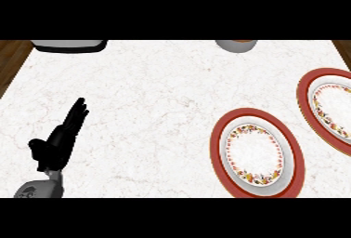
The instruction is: Pick the eggplant from the plate and place it in the plate
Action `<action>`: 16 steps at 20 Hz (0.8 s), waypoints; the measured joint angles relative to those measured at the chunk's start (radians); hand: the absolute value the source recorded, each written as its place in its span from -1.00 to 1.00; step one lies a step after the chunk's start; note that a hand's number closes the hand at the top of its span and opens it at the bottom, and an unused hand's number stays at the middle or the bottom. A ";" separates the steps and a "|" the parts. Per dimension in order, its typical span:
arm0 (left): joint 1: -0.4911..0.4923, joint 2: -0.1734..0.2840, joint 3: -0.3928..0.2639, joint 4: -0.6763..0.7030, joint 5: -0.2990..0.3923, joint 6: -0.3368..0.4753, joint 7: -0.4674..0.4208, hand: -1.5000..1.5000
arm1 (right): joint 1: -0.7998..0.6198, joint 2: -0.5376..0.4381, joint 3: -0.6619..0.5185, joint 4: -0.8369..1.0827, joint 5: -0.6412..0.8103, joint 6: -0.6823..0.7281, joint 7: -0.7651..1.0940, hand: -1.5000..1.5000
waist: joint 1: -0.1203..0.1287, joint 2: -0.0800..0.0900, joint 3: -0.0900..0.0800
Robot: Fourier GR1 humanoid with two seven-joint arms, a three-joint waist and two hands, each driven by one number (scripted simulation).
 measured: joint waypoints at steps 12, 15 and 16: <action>0.009 -0.015 -0.003 -0.025 -0.018 0.003 0.014 0.00 | -0.190 0.026 -0.101 0.327 -0.072 -0.101 -0.061 -1.00 | -0.003 0.000 0.001; 0.006 -0.010 0.009 -0.024 -0.011 0.000 0.019 0.00 | -0.182 0.013 -0.183 0.339 -0.157 -0.095 -0.125 -1.00 | -0.008 -0.001 0.001; 0.007 -0.010 0.009 -0.030 -0.012 0.003 0.027 0.00 | -0.172 0.010 -0.208 0.338 -0.185 -0.089 -0.144 -1.00 | -0.011 -0.002 0.001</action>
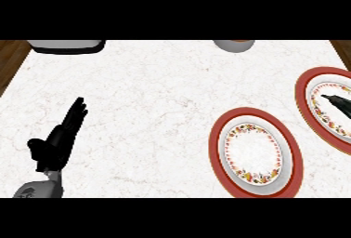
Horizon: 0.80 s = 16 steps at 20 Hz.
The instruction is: Pick the eggplant from the plate and place it in the plate
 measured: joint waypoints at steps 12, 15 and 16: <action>0.032 -0.004 0.004 -0.019 -0.001 -0.010 -0.010 0.00 | 0.244 -0.160 -0.253 0.160 -0.272 0.345 -0.297 -1.00 | -0.007 0.001 0.001; 0.022 0.011 0.017 -0.015 0.009 -0.026 -0.008 0.00 | 0.306 -0.202 -0.268 0.214 -0.286 0.429 -0.384 -1.00 | -0.005 0.002 0.002; 0.022 0.005 0.015 -0.007 0.005 -0.023 -0.013 0.00 | 0.320 -0.215 -0.270 0.232 -0.289 0.453 -0.408 -1.00 | -0.004 0.002 0.002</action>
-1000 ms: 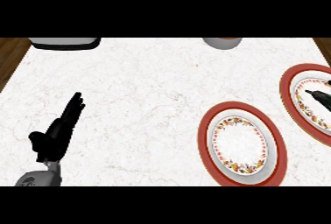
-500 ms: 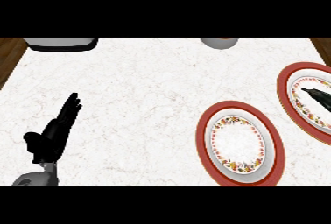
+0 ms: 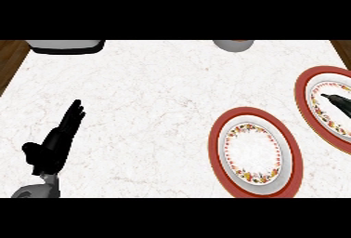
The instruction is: Pick the eggplant from the plate and place it in the plate
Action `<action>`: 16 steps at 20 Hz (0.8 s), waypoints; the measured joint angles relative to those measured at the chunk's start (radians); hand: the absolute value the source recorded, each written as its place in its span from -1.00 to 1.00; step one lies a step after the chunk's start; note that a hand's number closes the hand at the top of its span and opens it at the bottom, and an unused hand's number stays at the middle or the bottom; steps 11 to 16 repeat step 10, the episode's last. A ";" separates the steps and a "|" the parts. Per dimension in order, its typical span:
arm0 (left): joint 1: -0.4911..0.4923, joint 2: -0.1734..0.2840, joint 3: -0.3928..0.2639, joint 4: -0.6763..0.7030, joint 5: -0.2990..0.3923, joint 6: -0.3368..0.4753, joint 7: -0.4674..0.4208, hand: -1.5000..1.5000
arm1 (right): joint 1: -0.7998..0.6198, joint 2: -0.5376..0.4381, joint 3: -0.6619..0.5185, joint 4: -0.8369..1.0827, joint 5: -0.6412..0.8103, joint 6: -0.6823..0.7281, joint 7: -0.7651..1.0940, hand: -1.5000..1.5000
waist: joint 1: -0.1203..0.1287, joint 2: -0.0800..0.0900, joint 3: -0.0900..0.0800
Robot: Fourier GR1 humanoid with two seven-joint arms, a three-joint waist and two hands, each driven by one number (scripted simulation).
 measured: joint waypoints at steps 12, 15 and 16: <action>-0.016 -0.002 0.009 0.010 0.001 -0.011 0.001 0.00 | 0.104 -0.055 0.021 0.115 0.014 0.106 -0.166 -1.00 | 0.005 0.000 0.002; -0.016 -0.002 0.009 0.010 0.001 -0.011 0.001 0.00 | 0.104 -0.055 0.021 0.115 0.014 0.106 -0.166 -1.00 | 0.005 0.000 0.002; -0.016 -0.002 0.009 0.010 0.001 -0.011 0.001 0.00 | 0.104 -0.055 0.021 0.115 0.014 0.106 -0.166 -1.00 | 0.005 0.000 0.002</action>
